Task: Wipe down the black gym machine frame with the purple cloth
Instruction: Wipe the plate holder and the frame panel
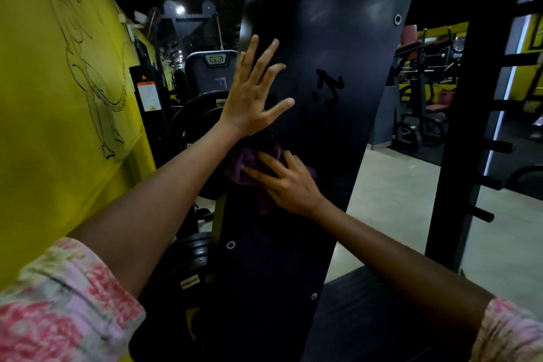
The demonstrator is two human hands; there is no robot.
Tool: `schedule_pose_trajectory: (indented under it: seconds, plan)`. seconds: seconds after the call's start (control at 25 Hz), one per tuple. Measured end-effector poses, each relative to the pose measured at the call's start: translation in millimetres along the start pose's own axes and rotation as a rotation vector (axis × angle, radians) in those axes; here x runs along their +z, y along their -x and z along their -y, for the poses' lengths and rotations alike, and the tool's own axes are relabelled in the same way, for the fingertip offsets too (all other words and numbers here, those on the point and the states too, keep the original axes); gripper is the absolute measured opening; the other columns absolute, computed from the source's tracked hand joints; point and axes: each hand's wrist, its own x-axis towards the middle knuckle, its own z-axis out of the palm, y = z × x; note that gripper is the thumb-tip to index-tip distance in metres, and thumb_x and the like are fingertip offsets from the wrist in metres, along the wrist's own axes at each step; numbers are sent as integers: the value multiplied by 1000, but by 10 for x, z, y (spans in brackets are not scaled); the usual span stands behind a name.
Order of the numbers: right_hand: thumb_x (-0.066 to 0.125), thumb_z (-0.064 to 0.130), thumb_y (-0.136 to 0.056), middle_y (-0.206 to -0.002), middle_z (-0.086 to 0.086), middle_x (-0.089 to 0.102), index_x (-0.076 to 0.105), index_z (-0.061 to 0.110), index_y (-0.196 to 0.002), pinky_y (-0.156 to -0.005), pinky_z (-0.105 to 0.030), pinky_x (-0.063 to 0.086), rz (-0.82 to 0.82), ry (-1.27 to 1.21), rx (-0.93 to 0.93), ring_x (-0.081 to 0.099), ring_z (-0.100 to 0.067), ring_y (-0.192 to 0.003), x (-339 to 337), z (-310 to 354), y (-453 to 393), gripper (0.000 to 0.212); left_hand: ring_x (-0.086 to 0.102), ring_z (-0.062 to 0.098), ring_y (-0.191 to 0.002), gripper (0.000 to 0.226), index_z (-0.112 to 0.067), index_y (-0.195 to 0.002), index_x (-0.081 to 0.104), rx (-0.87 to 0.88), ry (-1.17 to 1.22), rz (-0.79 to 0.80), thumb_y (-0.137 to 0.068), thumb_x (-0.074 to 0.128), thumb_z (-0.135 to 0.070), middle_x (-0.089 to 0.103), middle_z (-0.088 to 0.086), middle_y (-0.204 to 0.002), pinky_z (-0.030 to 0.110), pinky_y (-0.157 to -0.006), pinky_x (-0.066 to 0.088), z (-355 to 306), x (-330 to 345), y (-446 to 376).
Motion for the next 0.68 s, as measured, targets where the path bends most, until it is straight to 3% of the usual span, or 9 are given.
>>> schedule_pose_trajectory:
  seconds: [0.08,0.16,0.2,0.32,0.36,0.44,0.56,0.6,0.68]
  plan:
    - [46,24,-93,-135,-5,40,47,32,-135,-69,-36,46,57,84,-250,44,-32,-91,-113,-348,12,43,12,37,-143,54,-9,-129,51,9,-98,-1,-94,44,-50,27,16,-154,57,-115,13,-21,4,24]
    - [40,26,-95,-133,-5,38,38,34,-135,-66,-34,46,60,209,-314,40,-29,-89,-243,-768,-8,41,17,34,-143,52,-10,-131,51,18,-202,-3,-97,40,-48,27,16,-154,54,-116,13,-59,24,100]
    - [38,29,-97,-133,-7,38,39,34,-133,-66,-35,49,26,222,-197,40,-30,-88,-285,-903,0,37,18,32,-143,52,-11,-132,50,19,-238,-9,-97,39,-48,28,15,-154,53,-116,13,-77,38,152]
    - [38,39,-97,-137,-9,34,39,31,-134,-75,-41,49,-125,106,412,46,-37,-94,-164,-743,87,38,19,30,-143,50,-12,-134,47,-9,-275,-27,-98,38,-45,29,14,-153,49,-116,10,-108,66,310]
    - [41,39,-95,-138,-10,33,39,31,-135,-76,-42,48,-145,75,491,48,-38,-95,-91,-580,128,41,18,30,-143,49,-12,-135,46,-18,-282,-32,-99,37,-43,29,14,-153,48,-116,9,-123,75,357]
    - [44,38,-92,-137,-10,35,46,33,-135,-73,-41,48,-90,52,342,45,-36,-94,-25,-370,217,43,17,30,-143,47,-12,-138,43,-21,-304,-30,-100,34,-39,30,13,-153,48,-116,10,-157,107,476]
    - [50,29,-89,-137,-8,39,55,38,-130,-68,-37,48,41,197,-212,42,-32,-92,-120,-830,338,42,16,30,-144,49,-14,-144,37,-48,-339,3,-101,33,-36,29,9,-154,49,-116,13,-199,171,703]
    - [52,29,-89,-135,-7,40,56,38,-129,-67,-36,48,41,238,-291,42,-30,-91,-184,-1074,343,42,15,29,-144,49,-15,-145,35,-72,-344,3,-101,34,-36,28,8,-154,49,-116,14,-220,191,746]
    - [46,34,-94,-131,-8,40,54,38,-129,-66,-35,48,-11,259,-147,40,-29,-87,-280,-1379,359,36,16,29,-144,49,-17,-146,33,-113,-356,-7,-100,35,-36,28,6,-154,51,-114,17,-256,206,775]
